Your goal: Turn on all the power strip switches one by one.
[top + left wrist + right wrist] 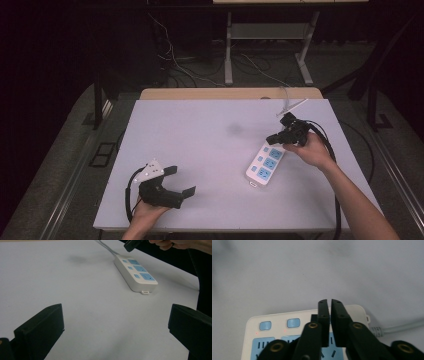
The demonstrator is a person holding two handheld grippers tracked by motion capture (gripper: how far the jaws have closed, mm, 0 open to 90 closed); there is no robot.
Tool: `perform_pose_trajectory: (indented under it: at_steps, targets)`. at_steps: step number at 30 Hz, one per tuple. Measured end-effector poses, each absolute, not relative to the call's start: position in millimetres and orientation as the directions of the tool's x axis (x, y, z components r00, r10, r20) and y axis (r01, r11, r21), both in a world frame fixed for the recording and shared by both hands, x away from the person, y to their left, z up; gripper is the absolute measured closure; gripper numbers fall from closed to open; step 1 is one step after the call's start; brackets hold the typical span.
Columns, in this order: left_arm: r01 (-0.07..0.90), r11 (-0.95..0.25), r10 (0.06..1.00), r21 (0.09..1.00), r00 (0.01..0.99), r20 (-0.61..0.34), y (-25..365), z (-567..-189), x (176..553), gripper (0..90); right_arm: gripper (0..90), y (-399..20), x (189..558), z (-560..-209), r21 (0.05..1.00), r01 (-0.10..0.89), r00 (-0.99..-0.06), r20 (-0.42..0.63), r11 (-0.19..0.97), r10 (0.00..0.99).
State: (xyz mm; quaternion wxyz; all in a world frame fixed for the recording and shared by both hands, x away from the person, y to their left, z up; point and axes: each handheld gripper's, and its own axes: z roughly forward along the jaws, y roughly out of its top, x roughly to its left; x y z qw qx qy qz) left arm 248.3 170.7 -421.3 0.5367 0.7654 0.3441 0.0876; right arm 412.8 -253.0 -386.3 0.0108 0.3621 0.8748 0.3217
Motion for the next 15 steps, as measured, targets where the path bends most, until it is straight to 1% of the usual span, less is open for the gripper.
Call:
perform_pose_trajectory:
  at_steps: [3,8,12,14,15]
  targets:
    - [0.433,-0.185,0.621,0.882,0.747,-0.237,170.5,-421.2,248.2,0.0,68.4,-258.5,409.7,-380.8,0.593,0.629,-0.721,0.203,0.503,0.662]
    - [0.431,-0.185,0.619,0.883,0.749,-0.236,169.3,-421.3,248.2,0.0,45.0,-267.1,400.3,-367.7,0.643,0.628,-0.694,0.206,0.439,0.69]
    - [0.431,-0.188,0.615,0.883,0.752,-0.236,168.3,-420.8,247.5,0.0,17.2,-272.5,390.9,-360.3,0.67,0.63,-0.659,0.193,0.393,0.727]
    - [0.431,-0.185,0.614,0.883,0.752,-0.238,167.7,-420.8,247.2,0.0,0.7,-275.7,385.3,-358.0,0.675,0.635,-0.65,0.204,0.376,0.732]
    - [0.431,-0.184,0.614,0.884,0.752,-0.239,167.5,-420.8,247.1,0.0,0.4,-277.2,382.1,-357.2,0.678,0.638,-0.642,0.206,0.365,0.738]
